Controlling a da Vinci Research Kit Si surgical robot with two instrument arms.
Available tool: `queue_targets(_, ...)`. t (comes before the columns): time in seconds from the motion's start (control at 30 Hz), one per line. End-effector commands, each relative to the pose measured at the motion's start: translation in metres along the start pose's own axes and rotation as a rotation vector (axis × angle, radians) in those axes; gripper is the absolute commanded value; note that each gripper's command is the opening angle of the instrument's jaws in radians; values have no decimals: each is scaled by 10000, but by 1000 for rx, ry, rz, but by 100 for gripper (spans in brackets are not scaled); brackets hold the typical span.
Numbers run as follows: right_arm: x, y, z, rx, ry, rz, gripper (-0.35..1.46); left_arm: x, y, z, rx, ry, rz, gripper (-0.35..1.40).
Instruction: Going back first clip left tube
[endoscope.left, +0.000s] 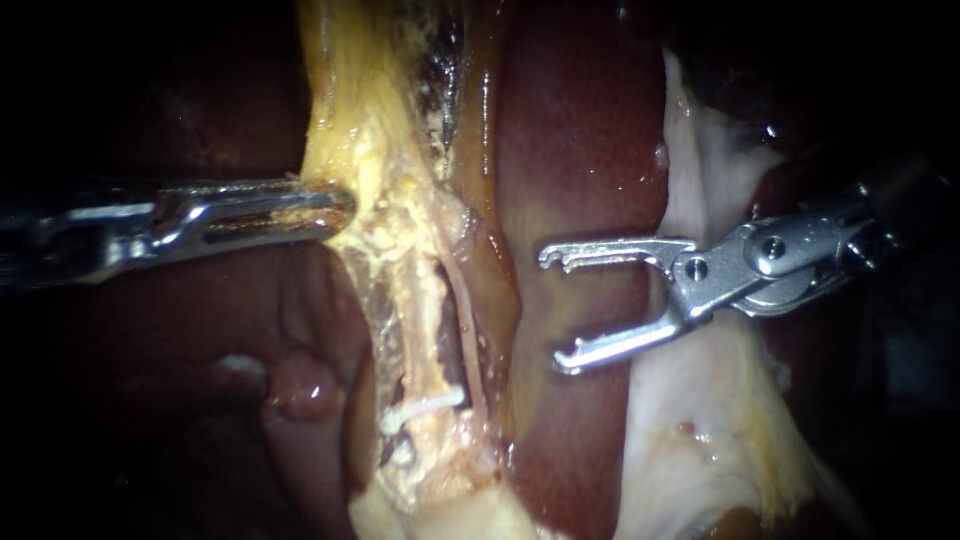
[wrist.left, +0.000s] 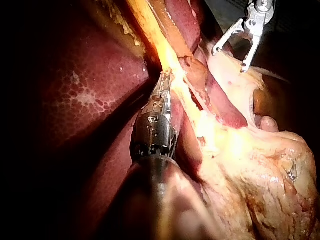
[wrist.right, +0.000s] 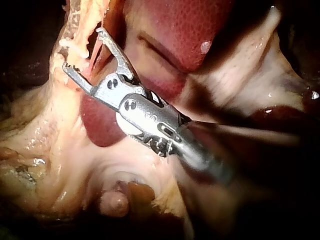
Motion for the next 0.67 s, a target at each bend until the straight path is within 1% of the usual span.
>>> queue_targets(0.03,0,0,0,0,0,-5,60,-1,0,4,2,4,0,-35)
queue_targets(0.17,2,0,-2,-2,9,-9,60,-2,0,11,6,7,0,-35)
queue_targets(0.33,7,1,-3,-6,24,-11,60,3,-2,18,14,14,-3,-35)
queue_targets(0.67,7,1,-5,-5,24,-17,60,4,-3,19,12,19,-3,-35)
